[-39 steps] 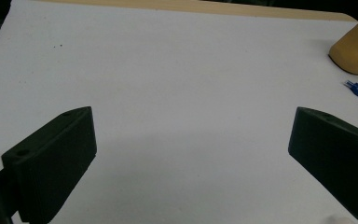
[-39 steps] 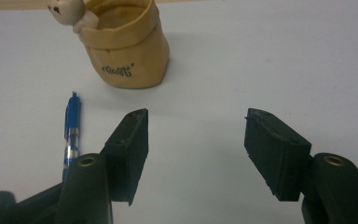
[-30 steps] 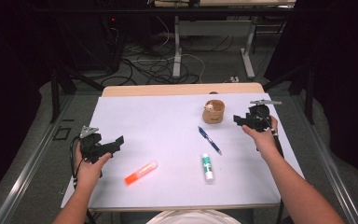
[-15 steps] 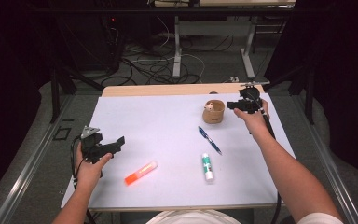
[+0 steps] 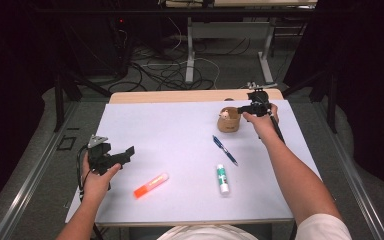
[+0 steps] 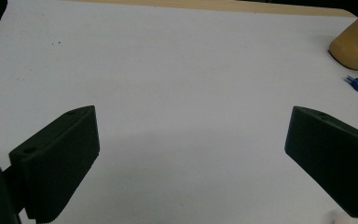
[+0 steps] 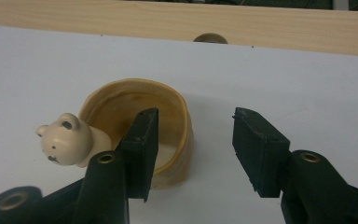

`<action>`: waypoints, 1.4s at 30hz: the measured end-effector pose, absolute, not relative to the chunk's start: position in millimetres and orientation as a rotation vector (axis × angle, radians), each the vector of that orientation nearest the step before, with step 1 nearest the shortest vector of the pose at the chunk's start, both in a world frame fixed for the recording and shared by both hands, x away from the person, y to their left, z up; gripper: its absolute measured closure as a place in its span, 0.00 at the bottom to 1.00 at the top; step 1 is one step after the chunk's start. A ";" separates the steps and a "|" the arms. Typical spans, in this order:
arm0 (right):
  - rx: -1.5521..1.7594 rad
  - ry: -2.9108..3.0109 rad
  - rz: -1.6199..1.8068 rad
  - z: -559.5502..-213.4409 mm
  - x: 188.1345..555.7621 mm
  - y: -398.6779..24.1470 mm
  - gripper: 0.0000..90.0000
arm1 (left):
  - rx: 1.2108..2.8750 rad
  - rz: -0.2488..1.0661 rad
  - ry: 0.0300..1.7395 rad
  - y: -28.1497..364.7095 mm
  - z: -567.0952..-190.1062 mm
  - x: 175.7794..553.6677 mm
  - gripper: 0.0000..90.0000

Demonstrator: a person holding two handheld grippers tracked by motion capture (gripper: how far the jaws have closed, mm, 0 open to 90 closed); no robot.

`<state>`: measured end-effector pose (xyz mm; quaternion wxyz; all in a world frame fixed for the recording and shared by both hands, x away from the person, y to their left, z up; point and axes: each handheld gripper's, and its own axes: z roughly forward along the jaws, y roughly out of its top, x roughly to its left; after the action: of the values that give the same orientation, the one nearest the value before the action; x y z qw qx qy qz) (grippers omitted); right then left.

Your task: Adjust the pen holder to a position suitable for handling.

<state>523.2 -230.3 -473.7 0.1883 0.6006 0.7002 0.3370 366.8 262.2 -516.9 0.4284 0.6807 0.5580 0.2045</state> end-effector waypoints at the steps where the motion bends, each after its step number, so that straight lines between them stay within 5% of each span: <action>1: 1.688 1.975 0.937 -475.6 524.2 -229.1 0.56 | 1.697 0.509 1.395 262.2 -517.1 366.9 0.03; 24: 1.756 2.005 0.836 -505.5 542.2 -212.2 0.62 | 1.708 0.500 1.395 259.6 -518.6 367.9 0.04; 42: 1.918 1.894 0.839 -499.5 541.9 -209.0 0.88 | 1.707 0.494 1.400 259.9 -520.4 368.4 0.05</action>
<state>541.9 -209.0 -499.5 0.1585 0.6706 0.6626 0.2935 368.4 259.9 -520.4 0.4257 0.6828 0.5599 0.1976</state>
